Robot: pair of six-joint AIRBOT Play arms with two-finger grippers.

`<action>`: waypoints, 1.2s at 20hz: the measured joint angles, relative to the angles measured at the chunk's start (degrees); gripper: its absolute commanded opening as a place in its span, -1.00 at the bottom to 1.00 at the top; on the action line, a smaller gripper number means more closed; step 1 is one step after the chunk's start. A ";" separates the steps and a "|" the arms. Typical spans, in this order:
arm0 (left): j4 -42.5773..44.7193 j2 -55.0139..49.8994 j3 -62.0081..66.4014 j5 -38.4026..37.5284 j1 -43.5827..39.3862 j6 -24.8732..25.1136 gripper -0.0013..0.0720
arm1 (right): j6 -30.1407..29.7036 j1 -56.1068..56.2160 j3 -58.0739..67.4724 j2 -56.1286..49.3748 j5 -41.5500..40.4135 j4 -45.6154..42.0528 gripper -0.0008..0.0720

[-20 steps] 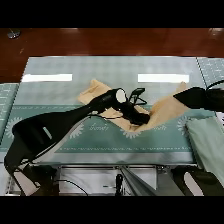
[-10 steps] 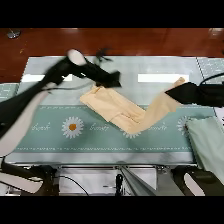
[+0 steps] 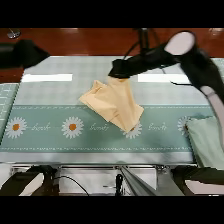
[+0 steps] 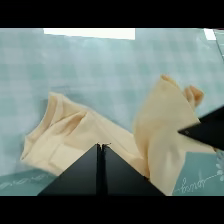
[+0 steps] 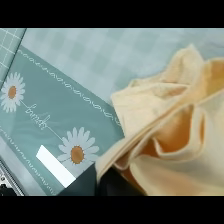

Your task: Fold the shirts.

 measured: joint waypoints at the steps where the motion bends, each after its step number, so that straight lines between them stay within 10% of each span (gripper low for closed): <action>1: 0.68 4.28 -4.48 0.09 0.42 -0.15 -0.89 | 0.50 1.38 3.50 -4.35 -0.42 0.11 -0.92; 3: 1.44 11.23 -13.05 0.81 0.87 -1.01 -0.89 | 1.81 3.41 9.22 -11.85 -0.85 0.02 -0.92; 6: 1.16 17.70 -24.37 2.51 1.22 -1.64 -0.89 | 4.37 5.09 14.93 -20.28 -2.01 0.63 0.76; 14: 0.42 17.03 -36.50 8.85 1.42 -2.08 -0.89 | 4.92 -4.94 18.69 -17.77 13.99 5.75 0.75; 18: 0.37 15.98 -37.31 9.84 1.42 -2.05 -0.89 | 5.35 -13.11 9.44 1.27 21.11 -11.82 0.75; 24: 0.37 15.52 -37.59 10.08 1.42 -2.01 -0.89 | 20.81 -19.43 -45.20 37.55 -4.81 -19.32 0.74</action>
